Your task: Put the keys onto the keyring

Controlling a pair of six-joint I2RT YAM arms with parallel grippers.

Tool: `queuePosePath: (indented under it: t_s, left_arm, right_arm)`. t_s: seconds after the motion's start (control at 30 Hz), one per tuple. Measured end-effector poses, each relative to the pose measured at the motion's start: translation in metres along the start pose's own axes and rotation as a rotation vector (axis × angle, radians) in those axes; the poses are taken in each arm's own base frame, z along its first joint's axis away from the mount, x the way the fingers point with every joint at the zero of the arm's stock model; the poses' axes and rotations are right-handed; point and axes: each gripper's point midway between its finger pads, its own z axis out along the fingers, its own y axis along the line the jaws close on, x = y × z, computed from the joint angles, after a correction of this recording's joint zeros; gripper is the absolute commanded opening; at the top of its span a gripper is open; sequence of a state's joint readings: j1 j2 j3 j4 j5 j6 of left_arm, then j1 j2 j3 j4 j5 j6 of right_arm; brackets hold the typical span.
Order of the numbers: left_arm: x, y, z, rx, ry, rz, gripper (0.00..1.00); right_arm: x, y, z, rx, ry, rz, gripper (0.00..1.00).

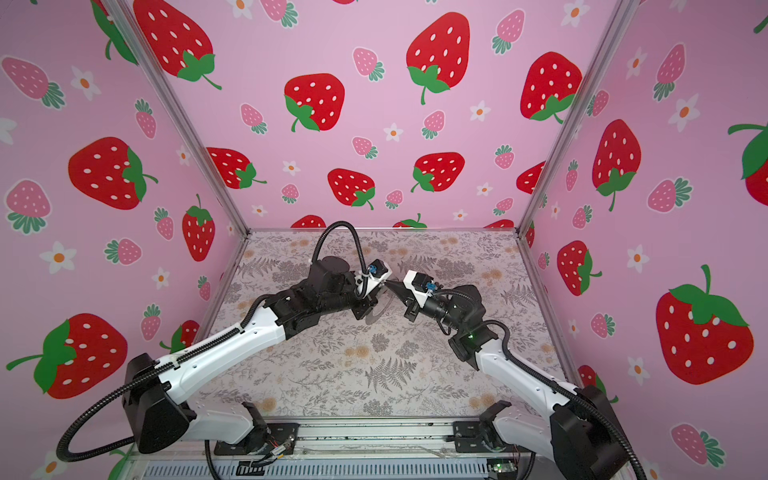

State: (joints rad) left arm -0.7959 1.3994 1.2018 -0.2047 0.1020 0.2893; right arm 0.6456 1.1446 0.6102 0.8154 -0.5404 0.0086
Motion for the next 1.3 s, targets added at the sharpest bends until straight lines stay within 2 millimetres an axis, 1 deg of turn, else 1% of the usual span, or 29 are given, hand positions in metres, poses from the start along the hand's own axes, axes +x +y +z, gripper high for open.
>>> queuePosePath:
  t_s: [0.2,0.23,0.3,0.33,0.37,0.43,0.53,0.6,0.63,0.77,0.83,0.93,1.0,1.17,1.3]
  left_arm:
    - [0.005,0.003,0.014,-0.053,0.023,0.02,0.0]
    - [0.005,0.003,0.016,-0.057,0.022,0.022,0.01]
    - [0.005,0.003,0.018,-0.065,0.023,0.028,0.19]
    - [0.006,0.003,0.019,-0.068,0.026,0.03,0.26]
    - [0.007,0.003,0.02,-0.067,0.031,0.029,0.3]
    - [0.009,0.002,0.021,-0.074,0.043,0.039,0.36]
    - [0.008,0.005,0.018,-0.089,0.041,0.052,0.41]
    - [0.004,0.014,0.008,-0.1,0.02,0.039,0.47]
    - [0.003,0.021,0.001,-0.11,0.005,0.029,0.48]
    - [-0.003,0.043,-0.03,-0.117,-0.062,-0.006,0.48]
    - [-0.011,0.044,-0.04,-0.076,-0.108,-0.011,0.47]
    - [-0.018,0.032,-0.047,0.043,-0.164,-0.017,0.45]
    - [-0.021,0.022,-0.047,0.13,-0.193,-0.024,0.44]
    - [-0.018,-0.001,-0.041,0.306,-0.212,-0.041,0.42]
    - [-0.018,-0.012,-0.041,0.38,-0.221,-0.048,0.39]
  right_arm:
    - [0.005,-0.015,0.001,0.084,0.01,0.055,0.0]
    - [0.007,-0.017,0.001,0.095,0.013,0.063,0.0]
    - [0.009,-0.02,0.001,0.111,0.016,0.077,0.0]
    - [0.01,-0.02,0.001,0.116,0.016,0.078,0.0]
    - [0.01,-0.021,0.001,0.121,0.013,0.077,0.0]
    - [0.007,-0.022,0.001,0.125,0.002,0.072,0.0]
    - [0.005,-0.022,0.0,0.122,-0.011,0.058,0.0]
    - [0.008,-0.019,0.0,0.111,-0.007,0.048,0.0]
    - [0.01,-0.017,-0.001,0.105,-0.005,0.041,0.0]
    - [0.017,-0.013,-0.004,0.076,0.009,0.029,0.0]
    - [0.017,-0.01,-0.005,0.057,0.005,0.019,0.0]
    - [0.013,-0.004,-0.006,0.017,-0.015,0.001,0.0]
    - [0.01,0.001,-0.007,-0.013,-0.03,-0.01,0.0]
    - [0.005,0.012,-0.007,-0.075,-0.053,-0.024,0.0]
    - [0.002,0.019,-0.008,-0.116,-0.066,-0.031,0.0]
